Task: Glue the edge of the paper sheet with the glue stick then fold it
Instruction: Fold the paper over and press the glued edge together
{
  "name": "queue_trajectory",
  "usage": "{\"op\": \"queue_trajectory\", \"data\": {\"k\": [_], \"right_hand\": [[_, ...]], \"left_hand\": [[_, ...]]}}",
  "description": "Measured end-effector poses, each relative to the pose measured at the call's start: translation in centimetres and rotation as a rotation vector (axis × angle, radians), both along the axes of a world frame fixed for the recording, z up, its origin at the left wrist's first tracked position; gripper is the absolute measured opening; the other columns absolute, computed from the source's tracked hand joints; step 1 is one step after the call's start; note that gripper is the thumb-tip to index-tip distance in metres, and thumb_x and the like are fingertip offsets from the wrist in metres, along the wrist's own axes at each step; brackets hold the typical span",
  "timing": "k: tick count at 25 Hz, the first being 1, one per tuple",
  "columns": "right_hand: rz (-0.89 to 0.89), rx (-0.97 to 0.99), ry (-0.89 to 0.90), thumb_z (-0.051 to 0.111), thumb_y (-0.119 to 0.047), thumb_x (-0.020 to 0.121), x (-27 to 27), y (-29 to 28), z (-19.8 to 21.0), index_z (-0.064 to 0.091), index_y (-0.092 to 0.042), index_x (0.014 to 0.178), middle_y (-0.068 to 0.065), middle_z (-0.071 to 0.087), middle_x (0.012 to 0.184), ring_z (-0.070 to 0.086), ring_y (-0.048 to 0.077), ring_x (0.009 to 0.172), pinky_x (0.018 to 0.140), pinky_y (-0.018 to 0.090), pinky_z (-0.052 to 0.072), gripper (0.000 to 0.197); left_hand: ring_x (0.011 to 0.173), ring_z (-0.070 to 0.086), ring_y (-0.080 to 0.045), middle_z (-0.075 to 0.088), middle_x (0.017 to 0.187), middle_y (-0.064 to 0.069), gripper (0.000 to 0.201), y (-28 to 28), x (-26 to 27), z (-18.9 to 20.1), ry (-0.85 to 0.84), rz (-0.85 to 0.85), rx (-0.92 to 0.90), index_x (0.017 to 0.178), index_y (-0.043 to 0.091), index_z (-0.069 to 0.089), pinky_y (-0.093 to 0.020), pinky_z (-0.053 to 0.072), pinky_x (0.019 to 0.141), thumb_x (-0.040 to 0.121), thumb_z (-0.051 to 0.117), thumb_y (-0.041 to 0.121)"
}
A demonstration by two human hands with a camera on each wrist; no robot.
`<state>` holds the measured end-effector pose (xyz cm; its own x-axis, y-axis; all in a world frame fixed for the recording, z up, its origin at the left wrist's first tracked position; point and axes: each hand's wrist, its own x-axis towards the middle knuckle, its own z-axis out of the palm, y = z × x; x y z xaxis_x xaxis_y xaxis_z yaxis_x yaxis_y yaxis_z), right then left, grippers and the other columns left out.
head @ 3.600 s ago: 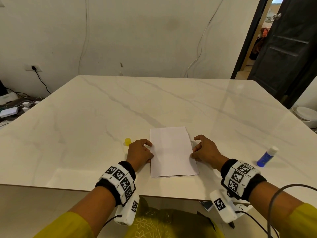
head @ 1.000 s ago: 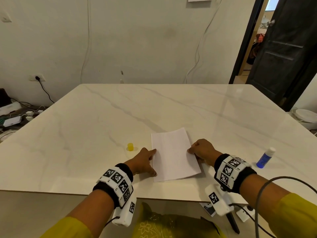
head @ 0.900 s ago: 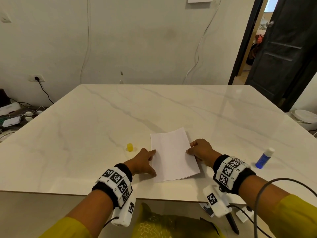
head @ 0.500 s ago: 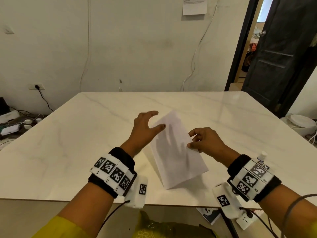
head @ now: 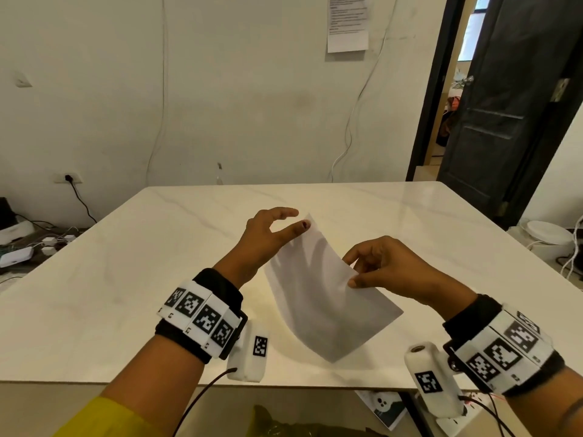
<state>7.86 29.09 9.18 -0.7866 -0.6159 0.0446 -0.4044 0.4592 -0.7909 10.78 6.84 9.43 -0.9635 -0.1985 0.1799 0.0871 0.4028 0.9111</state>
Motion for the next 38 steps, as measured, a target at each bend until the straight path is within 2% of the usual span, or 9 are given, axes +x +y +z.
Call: {"op": "queue_trajectory", "data": {"k": [2,5,8,13,19,21,25,31,38], "right_hand": [[0.066,-0.002,-0.022,0.07,-0.008,0.076,0.2,0.2,0.1,0.071,-0.016,0.092,0.008,0.074,0.082,0.067,0.01,0.064,0.063,0.017,0.053,0.018],[0.077,-0.024,-0.048,0.069,-0.007,0.077,0.1,0.6,0.0,0.071,-0.014,0.094,0.011,0.073,0.085,0.066,0.009,0.064,0.062,0.015,0.052,0.019],[0.045,-0.059,-0.084,0.068,-0.004,0.078,-0.3,0.9,-0.6,0.07,-0.012,0.094,0.013,0.072,0.082,0.065,0.009,0.064,0.063,0.017,0.054,0.018],[0.014,-0.1,-0.182,0.068,-0.006,0.078,-1.1,0.6,-2.0,0.069,-0.009,0.094,0.016,0.071,0.086,0.067,0.026,0.077,0.071,0.027,0.055,0.016],[-0.046,-0.222,-0.067,0.061,-0.033,0.083,-0.6,-2.1,-1.1,0.072,-0.015,0.09,0.004,0.074,0.091,0.07,0.02,0.084,0.074,0.027,0.055,0.022],[-0.09,-0.343,0.023,0.063,-0.031,0.083,-0.4,-3.5,-0.7,0.072,-0.015,0.088,0.003,0.074,0.088,0.07,0.017,0.08,0.073,0.028,0.056,0.019],[-0.179,-0.477,0.117,0.065,-0.026,0.081,0.0,-5.7,-0.6,0.072,-0.019,0.084,-0.003,0.072,0.081,0.068,0.009,0.072,0.066,0.017,0.054,0.01],[-0.228,-0.532,0.058,0.064,-0.019,0.083,0.0,-6.6,-0.7,0.072,-0.012,0.082,0.01,0.071,0.083,0.067,0.024,0.078,0.073,0.03,0.055,0.011],[-0.23,-0.496,0.07,0.065,-0.019,0.083,-0.1,-6.6,-0.8,0.073,-0.01,0.085,0.008,0.071,0.084,0.067,0.022,0.08,0.073,0.025,0.054,0.013]], "left_hand": [[0.118,0.043,-0.009,0.05,0.126,0.007,0.045,-0.2,0.3,0.0,-0.068,-0.044,-0.025,0.122,0.024,0.057,-0.025,0.035,0.093,0.082,0.06,0.044],[0.084,0.057,-0.015,0.063,0.091,-0.007,0.035,-0.2,1.1,-0.1,-0.08,-0.161,0.067,0.092,0.002,0.064,-0.016,0.043,0.07,0.084,0.062,0.036],[0.066,0.055,-0.011,0.062,0.07,0.002,0.015,-0.1,1.5,0.1,0.006,-0.055,0.108,0.07,0.013,0.065,-0.013,0.043,0.06,0.08,0.067,0.025],[0.055,0.058,0.004,0.066,0.069,0.006,0.01,-0.2,1.6,-0.1,0.07,0.022,0.086,0.068,0.018,0.068,-0.006,0.044,0.053,0.078,0.071,0.019],[0.063,0.06,-0.009,0.067,0.069,0.005,0.007,0.5,1.4,0.0,0.097,0.05,0.083,0.07,0.018,0.069,-0.016,0.045,0.06,0.076,0.072,0.016],[0.063,0.062,-0.011,0.068,0.07,0.004,0.005,0.8,1.4,-0.1,0.095,0.058,0.083,0.073,0.014,0.071,-0.018,0.047,0.06,0.075,0.073,0.018],[0.061,0.064,-0.01,0.07,0.07,0.0,0.014,1.1,1.7,-0.2,0.099,0.049,0.096,0.076,0.01,0.073,-0.017,0.05,0.058,0.073,0.075,0.024],[0.065,0.064,-0.018,0.071,0.074,-0.007,0.015,1.0,1.8,-0.4,0.084,0.073,0.092,0.077,0.008,0.073,-0.025,0.051,0.063,0.074,0.074,0.022],[0.074,0.066,-0.018,0.072,0.082,-0.005,0.016,1.0,2.1,-0.5,0.104,0.065,0.105,0.084,0.012,0.073,-0.025,0.053,0.071,0.074,0.074,0.025]]}}
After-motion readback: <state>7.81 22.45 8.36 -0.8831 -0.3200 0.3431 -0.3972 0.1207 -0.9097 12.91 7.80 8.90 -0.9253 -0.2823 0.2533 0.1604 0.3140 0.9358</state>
